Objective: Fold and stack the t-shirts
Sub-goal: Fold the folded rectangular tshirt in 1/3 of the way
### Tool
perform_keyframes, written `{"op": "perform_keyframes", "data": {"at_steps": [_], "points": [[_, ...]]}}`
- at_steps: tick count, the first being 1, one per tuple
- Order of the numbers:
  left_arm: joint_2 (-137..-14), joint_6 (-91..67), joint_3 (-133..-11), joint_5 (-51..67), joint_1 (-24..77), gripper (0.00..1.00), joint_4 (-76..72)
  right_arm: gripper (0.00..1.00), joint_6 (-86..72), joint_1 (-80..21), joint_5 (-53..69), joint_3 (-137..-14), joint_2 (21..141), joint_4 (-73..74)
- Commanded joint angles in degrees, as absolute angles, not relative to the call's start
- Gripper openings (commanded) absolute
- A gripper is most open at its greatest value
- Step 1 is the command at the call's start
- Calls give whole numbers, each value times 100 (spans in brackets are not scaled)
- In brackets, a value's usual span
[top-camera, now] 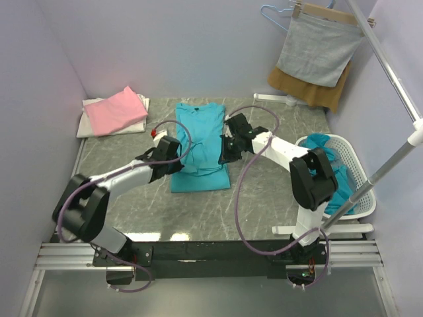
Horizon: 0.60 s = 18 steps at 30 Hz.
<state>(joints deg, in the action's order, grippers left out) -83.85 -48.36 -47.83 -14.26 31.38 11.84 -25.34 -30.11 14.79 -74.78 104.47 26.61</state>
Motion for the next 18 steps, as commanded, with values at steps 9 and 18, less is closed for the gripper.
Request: {"op": "perform_keyframes", "data": {"at_steps": [9, 18], "points": [[-9835, -3894, -5906, -738, 2470, 1, 325, 0, -2197, -2541, 1389, -8973, 11803, 3146], [-9932, -3665, -5960, -1599, 2382, 83, 273, 34, -2303, -2400, 265, -8869, 11533, 2760]]}}
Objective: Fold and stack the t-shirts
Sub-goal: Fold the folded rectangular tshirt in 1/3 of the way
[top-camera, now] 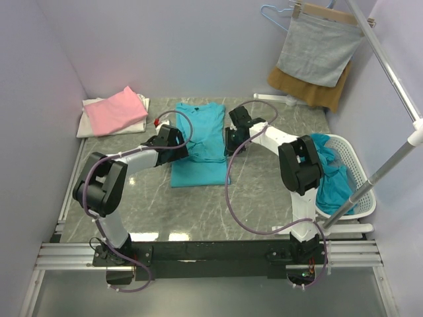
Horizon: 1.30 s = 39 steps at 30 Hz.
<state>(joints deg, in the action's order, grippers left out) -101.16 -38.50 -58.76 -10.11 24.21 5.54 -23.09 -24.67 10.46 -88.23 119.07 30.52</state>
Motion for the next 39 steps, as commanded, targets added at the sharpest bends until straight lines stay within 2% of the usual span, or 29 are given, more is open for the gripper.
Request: {"op": "perform_keyframes", "data": {"at_steps": [1, 3, 6, 9, 16, 27, 39], "points": [[-9766, -3648, -5950, -1695, 2382, 84, 281, 34, -2311, -2399, 177, -8764, 11427, 2690], [-9537, -3569, -5811, -1679, 2373, 87, 159, 38, -2303, -2399, 429, -8553, 11077, 2471], [-9194, -3533, -5696, -1364, 2382, 88, 184, 39, -2338, -2443, 1138, -8403, 10890, 2329], [-8974, -3577, -5564, -652, 2391, 87, 255, 39, -2347, -2557, 1790, -8420, 10925, 2469], [-8912, -3945, -5309, 685, 2426, 81, 168, 39, -2452, -2891, 2223, -8096, 10969, 2514], [-9579, -4043, -5290, 932, 2461, 82, -255, 39, -2479, -3103, 2048, -7884, 11092, 2487], [-10344, -3621, -6337, 440, 2452, 82, -53, 39, -2224, -2892, 1213, -8982, 11804, 2936]]}}
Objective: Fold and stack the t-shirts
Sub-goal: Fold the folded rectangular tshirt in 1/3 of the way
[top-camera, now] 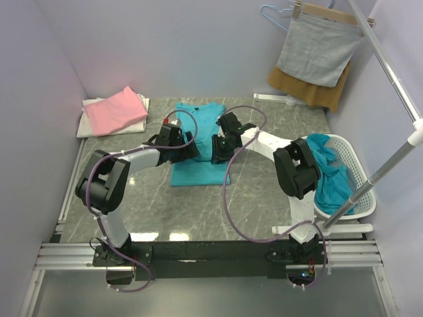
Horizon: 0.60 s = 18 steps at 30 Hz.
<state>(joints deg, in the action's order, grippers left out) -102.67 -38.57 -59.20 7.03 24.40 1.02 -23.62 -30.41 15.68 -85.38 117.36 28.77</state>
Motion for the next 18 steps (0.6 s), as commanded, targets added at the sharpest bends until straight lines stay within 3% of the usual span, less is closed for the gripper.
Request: {"op": "perform_keyframes", "data": {"at_steps": [1, 12, 18], "points": [[-10362, -3604, -6380, 413, 2452, 82, -70, 39, -2224, -2857, 1195, -9043, 11830, 2944], [-11065, -3340, -6873, 45, 2233, 82, -18, 39, -2153, -2532, 1222, -10212, 12823, 3112], [-10462, -3278, -6496, -764, 2162, 86, -325, 39, -2215, -2233, 1100, -9846, 12447, 2603]]}}
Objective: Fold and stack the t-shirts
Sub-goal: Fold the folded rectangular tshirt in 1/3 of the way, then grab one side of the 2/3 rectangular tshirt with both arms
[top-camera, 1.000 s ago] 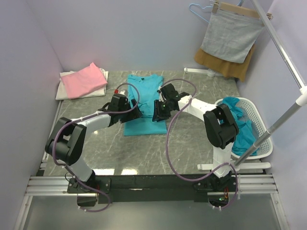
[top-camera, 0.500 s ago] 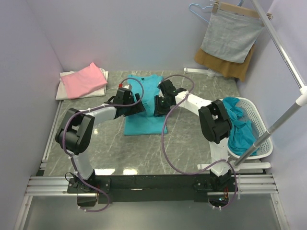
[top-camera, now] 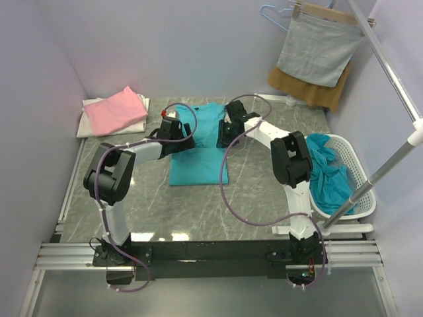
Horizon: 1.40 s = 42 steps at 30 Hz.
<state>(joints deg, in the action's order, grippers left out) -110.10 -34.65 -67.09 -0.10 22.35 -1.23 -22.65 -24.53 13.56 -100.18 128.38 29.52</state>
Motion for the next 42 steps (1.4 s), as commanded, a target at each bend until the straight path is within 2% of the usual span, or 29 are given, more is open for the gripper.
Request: {"op": "perform_keyframes", "data": {"at_steps": [1, 4, 9, 13, 21, 25, 35, 42], "points": [[-10302, -3278, -6426, -852, 2162, 88, -395, 40, -2206, -2198, 1012, -9670, 12097, 2506], [-9634, -3226, -6179, -1195, 2153, 94, -597, 40, -2154, -2048, 862, -8949, 11403, 2189], [-8852, -3260, -5986, -1240, 2153, 97, -317, 41, -2144, -1907, 957, -8062, 10803, 2215], [-8596, -3498, -5688, -933, 2162, 100, 237, 41, -2276, -1907, 1660, -7261, 10355, 2005], [-7411, -4121, -3544, -352, 2162, 97, -412, 41, -2487, -1925, 2390, -5750, 9633, 1336], [-6988, -4201, -2884, -290, 2162, 97, -536, 41, -2513, -1942, 2566, -5432, 9449, 1231], [-6565, -4193, -2136, 140, 2162, 95, -1045, 42, -2838, -2144, 3110, -5001, 9676, 669], [-7136, -4358, -2127, 544, 2162, 84, -1502, 42, -3015, -2425, 3173, -5220, 10142, 580]]}}
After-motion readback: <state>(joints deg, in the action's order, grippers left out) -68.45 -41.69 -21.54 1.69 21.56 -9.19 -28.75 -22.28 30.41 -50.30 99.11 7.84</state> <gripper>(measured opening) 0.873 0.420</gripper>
